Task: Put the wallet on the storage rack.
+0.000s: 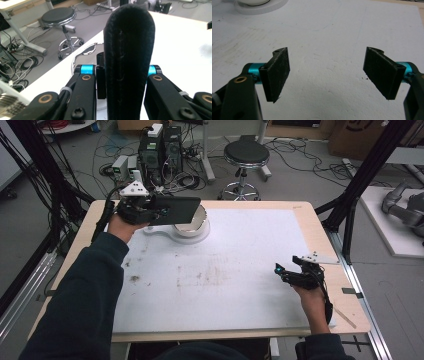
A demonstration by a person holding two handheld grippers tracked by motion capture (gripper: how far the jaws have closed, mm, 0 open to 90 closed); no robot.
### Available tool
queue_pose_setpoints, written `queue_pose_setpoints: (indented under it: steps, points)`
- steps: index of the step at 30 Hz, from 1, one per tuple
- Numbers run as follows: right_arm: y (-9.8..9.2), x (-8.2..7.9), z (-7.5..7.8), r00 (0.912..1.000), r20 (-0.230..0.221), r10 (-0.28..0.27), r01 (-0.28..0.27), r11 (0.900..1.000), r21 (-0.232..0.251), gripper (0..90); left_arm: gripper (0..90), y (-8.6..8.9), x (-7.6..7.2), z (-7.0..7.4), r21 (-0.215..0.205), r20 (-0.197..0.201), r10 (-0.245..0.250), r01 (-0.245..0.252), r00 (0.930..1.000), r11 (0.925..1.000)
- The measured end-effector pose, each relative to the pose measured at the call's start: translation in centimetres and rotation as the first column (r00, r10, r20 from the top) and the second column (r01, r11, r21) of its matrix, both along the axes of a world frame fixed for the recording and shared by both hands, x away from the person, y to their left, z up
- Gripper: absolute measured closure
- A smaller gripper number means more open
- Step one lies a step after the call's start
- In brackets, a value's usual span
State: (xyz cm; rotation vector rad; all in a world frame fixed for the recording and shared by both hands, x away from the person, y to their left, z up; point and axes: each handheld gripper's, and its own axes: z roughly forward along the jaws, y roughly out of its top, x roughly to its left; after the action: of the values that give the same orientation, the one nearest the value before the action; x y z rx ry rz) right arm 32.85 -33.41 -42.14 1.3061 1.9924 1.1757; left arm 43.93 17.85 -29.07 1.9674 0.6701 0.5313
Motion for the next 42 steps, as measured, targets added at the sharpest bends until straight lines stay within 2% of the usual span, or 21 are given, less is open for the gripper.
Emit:
queue_pose_setpoints:
  steps: [2,4,7,9,13,16,17,20,21,23,24,26,31,36,42]
  points:
    - [0.0,0.0,0.0,1.0,-0.001,-0.001,0.001,1.0,0.002,21.6,73.2,-0.4,0.5,-0.4,0.017,-0.007,0.011,-0.011,0.9999,0.9998]
    - [0.0,0.0,0.0,1.0,0.0,-0.001,0.001,1.0,0.001,21.5,73.3,-0.9,1.0,-0.8,0.057,-0.017,0.018,-0.017,0.9997,0.9982]
    - [0.0,-0.1,0.0,1.0,0.006,0.0,0.0,1.0,0.003,21.6,73.4,-1.5,1.7,-1.0,0.135,-0.032,0.011,-0.006,0.9994,0.9909]
    - [-0.1,-0.1,0.0,1.0,0.007,0.0,0.0,1.0,0.002,21.5,73.4,-1.9,2.1,-1.2,0.193,-0.044,0.005,0.004,0.999,0.9812]
    - [-0.3,0.0,0.0,1.0,0.005,-0.003,0.003,1.0,0.005,21.5,73.3,-3.1,3.2,-1.1,0.235,-0.056,0.01,0.003,0.9984,0.9719]
    - [-0.2,0.0,0.0,1.0,0.004,0.0,0.0,1.0,0.006,21.5,73.1,-4.4,4.0,-1.9,0.243,-0.08,0.012,0.007,0.9967,0.97]
    - [-0.2,0.0,0.0,1.0,0.006,0.0,0.0,1.0,0.004,21.5,72.8,-4.7,4.0,-2.1,0.222,-0.064,0.014,0.001,0.9978,0.975]
    - [-0.3,-0.1,0.0,1.0,0.005,-0.004,0.004,1.0,0.01,21.5,72.0,-4.9,4.1,-2.4,0.165,-0.067,0.028,-0.017,0.9974,0.9861]
    - [-0.3,-0.1,0.0,1.0,0.003,-0.004,0.004,1.0,0.012,21.5,71.4,-4.8,4.0,-2.5,0.152,-0.075,0.035,-0.024,0.9966,0.9881]
    - [-0.4,-0.1,0.0,1.0,0.005,-0.007,0.007,1.0,0.01,21.5,66.6,-4.4,3.9,-3.1,0.08,-0.095,0.052,-0.044,0.9941,0.9958]
    - [-0.4,-0.1,0.0,1.0,0.004,-0.007,0.007,1.0,0.011,21.5,63.4,-4.2,3.8,-3.4,0.055,-0.105,0.058,-0.052,0.9929,0.9971]
    - [-0.3,-0.1,0.0,1.0,0.004,-0.006,0.006,1.0,0.012,21.5,54.7,-4.0,3.6,-4.1,0.019,-0.118,0.069,-0.067,0.9905,0.9975]
    - [-0.2,-0.1,0.0,1.0,0.002,-0.006,0.006,1.0,0.007,21.5,49.4,-3.1,2.7,-5.0,-0.032,-0.132,0.073,-0.078,0.9886,0.9964]
    - [-0.2,-0.2,0.0,1.0,0.001,-0.01,0.01,1.0,0.007,21.5,45.7,-1.9,1.4,-5.7,-0.058,-0.119,0.081,-0.089,0.9895,0.9943]
    - [-0.3,-0.1,0.0,0.9999,0.001,-0.012,0.012,1.0,0.005,21.5,43.4,-0.5,-0.2,-6.9,-0.062,-0.099,0.105,-0.111,0.9896,0.9918]
